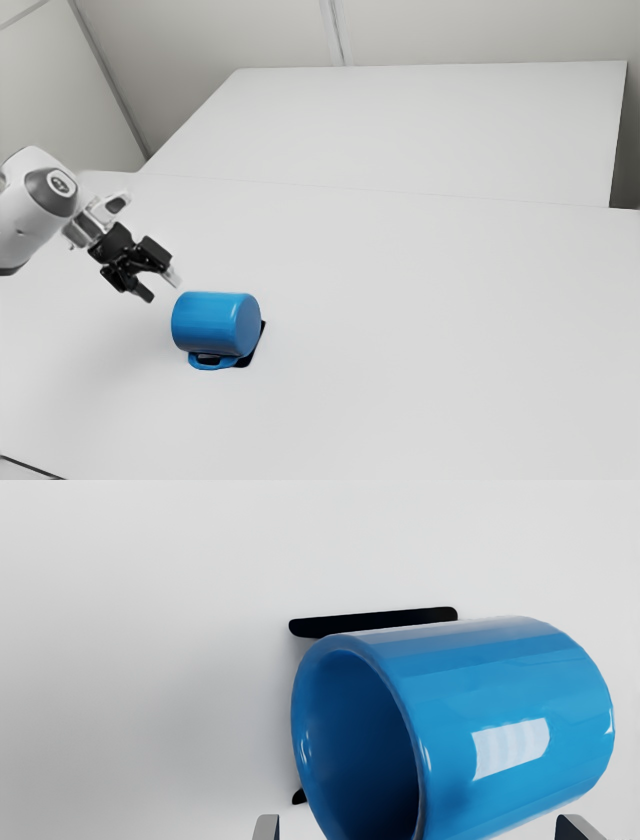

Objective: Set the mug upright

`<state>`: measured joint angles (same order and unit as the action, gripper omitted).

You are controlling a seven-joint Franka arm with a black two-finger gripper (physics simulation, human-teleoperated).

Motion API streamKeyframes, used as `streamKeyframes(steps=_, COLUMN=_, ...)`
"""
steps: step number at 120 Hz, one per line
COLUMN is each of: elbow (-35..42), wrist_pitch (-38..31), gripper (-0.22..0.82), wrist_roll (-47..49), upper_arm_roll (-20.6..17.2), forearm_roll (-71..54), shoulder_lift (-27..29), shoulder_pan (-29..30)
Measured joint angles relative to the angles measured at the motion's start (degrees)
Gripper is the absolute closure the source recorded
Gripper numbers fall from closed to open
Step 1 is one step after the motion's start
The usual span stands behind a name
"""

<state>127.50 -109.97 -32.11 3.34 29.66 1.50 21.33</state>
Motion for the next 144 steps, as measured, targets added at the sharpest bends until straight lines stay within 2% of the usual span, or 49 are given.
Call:
streamKeyframes(steps=29, elbow=-0.95, wrist_pitch=3.36, gripper=0.00, wrist_roll=-10.83, upper_arm_roll=-0.03, forearm_roll=9.58, shoulder_lift=-6.36, shoulder_pan=2.87)
streamKeyframes(steps=71, elbow=-0.35, wrist_pitch=9.30, gripper=0.01, wrist_roll=-21.43, upper_arm_roll=-0.09, forearm_roll=17.76, shoulder_lift=-9.40, shoulder_pan=2.65)
streamKeyframes(steps=90, elbow=-0.47, wrist_pitch=12.38, gripper=0.18, wrist_roll=-24.58, upper_arm_roll=-0.17, forearm_roll=18.98, shoulder_lift=-9.58, shoulder_pan=2.86)
streamKeyframes(steps=115, elbow=-0.78, wrist_pitch=14.46, gripper=0.49, wrist_roll=-27.70, upper_arm_roll=-0.45, forearm_roll=19.64, shoulder_lift=-10.08, shoulder_pan=2.65)
streamKeyframes(steps=144, elbow=-1.67, wrist_pitch=15.66, gripper=0.67, wrist_roll=-30.05, upper_arm_roll=-1.24, forearm_roll=20.27, shoulder_lift=-9.10, shoulder_pan=2.13)
